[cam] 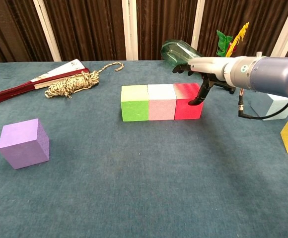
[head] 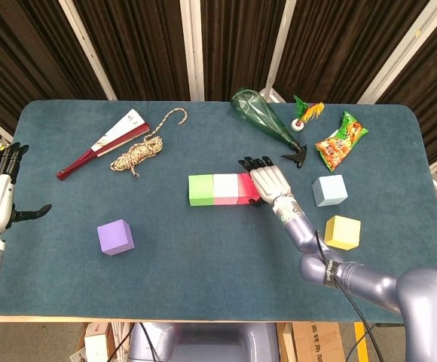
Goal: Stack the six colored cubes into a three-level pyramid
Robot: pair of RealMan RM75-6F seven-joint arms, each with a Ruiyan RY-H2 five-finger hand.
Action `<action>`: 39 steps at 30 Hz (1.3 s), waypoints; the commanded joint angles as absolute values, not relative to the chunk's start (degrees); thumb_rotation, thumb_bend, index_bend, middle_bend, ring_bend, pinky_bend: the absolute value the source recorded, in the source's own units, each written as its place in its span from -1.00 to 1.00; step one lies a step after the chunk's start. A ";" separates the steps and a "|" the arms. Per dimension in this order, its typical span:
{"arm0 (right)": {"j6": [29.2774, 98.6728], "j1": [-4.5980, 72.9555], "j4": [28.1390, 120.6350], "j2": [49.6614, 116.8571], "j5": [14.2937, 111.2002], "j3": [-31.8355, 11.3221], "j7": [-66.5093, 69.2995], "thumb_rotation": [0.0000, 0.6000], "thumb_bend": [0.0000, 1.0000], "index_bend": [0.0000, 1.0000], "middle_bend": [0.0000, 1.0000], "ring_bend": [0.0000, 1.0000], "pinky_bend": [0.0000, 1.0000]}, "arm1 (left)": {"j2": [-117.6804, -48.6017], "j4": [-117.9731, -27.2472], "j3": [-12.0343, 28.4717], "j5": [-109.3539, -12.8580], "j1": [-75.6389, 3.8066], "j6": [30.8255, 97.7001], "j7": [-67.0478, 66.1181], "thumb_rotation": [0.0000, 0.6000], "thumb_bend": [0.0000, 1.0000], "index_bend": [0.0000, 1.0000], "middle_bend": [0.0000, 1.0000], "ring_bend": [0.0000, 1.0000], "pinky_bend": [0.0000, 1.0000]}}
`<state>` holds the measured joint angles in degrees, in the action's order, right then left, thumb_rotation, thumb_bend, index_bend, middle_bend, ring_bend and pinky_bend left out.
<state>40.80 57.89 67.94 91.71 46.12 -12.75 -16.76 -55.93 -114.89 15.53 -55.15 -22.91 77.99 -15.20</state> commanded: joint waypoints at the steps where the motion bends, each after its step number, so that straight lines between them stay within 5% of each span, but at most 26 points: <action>1: 42.48 57.11 70.60 90.21 45.03 -12.70 -18.08 1.00 -0.42 -1.00 -0.88 -0.85 -0.97 | -55.85 -115.00 15.57 -55.27 -22.85 78.07 -15.10 1.00 -0.74 -1.00 -1.00 -1.00 -0.94; 19: 50.48 52.05 84.13 83.04 38.86 -9.58 -24.38 1.00 -0.42 -1.00 -0.81 -0.76 -0.97 | -55.25 -116.44 15.42 -56.27 -22.53 78.04 -14.58 1.00 -0.74 -1.00 -1.00 -1.00 -0.94; 25: 50.13 51.34 85.54 82.43 37.47 -8.42 -25.24 1.00 -0.42 -1.00 -0.76 -0.67 -0.69 | -55.15 -117.09 15.55 -56.70 -22.48 78.40 -14.52 1.00 -0.74 -1.00 -1.00 -1.00 -0.94; 39: 48.70 51.23 84.64 83.42 35.90 -7.06 -26.38 1.00 -0.42 -1.00 -0.72 -0.61 -0.61 | -55.15 -117.18 15.69 -56.53 -22.60 78.13 -14.22 1.00 -0.74 -1.00 -1.00 -1.00 -0.94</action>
